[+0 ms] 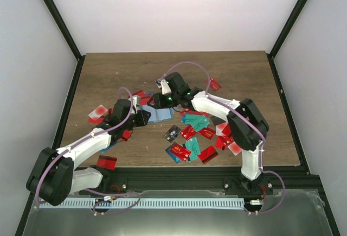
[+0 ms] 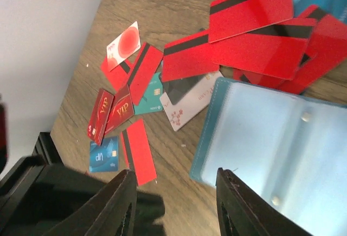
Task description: Put the credit cards into the card holder
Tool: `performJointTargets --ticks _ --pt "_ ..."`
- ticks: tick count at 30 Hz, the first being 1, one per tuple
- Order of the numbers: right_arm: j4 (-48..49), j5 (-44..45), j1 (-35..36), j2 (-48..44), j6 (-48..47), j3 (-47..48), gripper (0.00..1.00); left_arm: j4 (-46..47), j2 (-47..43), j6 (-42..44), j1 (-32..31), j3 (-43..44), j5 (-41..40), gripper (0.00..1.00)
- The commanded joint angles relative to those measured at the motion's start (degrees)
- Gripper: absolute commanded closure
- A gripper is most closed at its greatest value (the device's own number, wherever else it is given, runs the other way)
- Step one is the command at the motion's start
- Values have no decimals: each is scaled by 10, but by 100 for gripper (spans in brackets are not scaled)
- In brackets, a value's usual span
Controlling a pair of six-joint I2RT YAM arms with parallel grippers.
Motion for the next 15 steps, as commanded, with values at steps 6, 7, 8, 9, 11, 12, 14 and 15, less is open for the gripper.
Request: performJointTargets --ticks 6,7,8,9,11,12,14,15 --pt "-64 103 5 -174 -7 -177 57 8 17 14 -41 5 83 74" --pt "-75 105 5 -191 -2 -207 57 12 19 11 -52 0 88 73" --pt "-86 104 5 -205 1 -226 57 16 21 8 -67 -6 93 71" --pt "-96 98 6 -219 5 -245 57 22 21 4 -82 -12 99 70" --pt "-115 86 8 -251 10 -284 56 41 23 -8 -114 -25 113 66" --pt "-124 86 10 -265 12 -304 56 50 24 -17 -134 -31 119 64" --pt "-136 82 12 -290 19 -342 55 64 24 -31 -161 -43 120 63" --pt "-140 78 12 -301 20 -357 55 70 24 -38 -172 -51 119 63"
